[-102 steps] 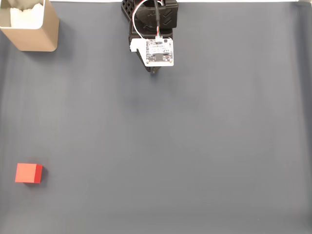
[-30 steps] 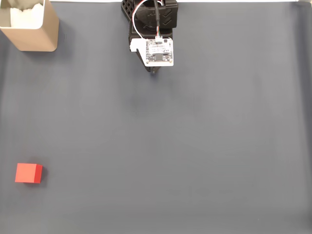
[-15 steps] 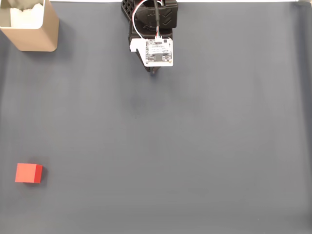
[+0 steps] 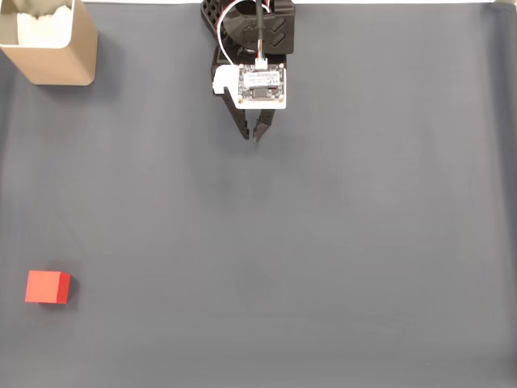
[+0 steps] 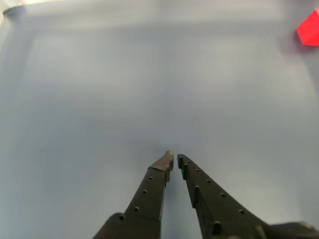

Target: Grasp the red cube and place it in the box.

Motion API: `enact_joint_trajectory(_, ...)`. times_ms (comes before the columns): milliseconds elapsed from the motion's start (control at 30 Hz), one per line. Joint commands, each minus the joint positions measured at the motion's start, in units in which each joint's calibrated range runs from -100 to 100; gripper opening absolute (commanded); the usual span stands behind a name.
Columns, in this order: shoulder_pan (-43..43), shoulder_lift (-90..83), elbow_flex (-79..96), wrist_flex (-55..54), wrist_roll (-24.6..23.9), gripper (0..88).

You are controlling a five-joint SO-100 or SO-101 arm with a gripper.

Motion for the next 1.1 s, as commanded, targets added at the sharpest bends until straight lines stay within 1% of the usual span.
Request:
enact_joint_trajectory(0, 0.3, 5.1, -7.7, -1.9, 0.2, 0.1)
enact_joint_trajectory(333, 3.8, 20.7, -25.1, -1.4, 1.3, 0.1)
enact_joint_trajectory(600, 9.8, 31.3, -37.5, 0.1, 3.0, 0.7)
enact_joint_trajectory(1067, 20.6, 44.8, -53.1, 3.3, 3.4, 0.7)
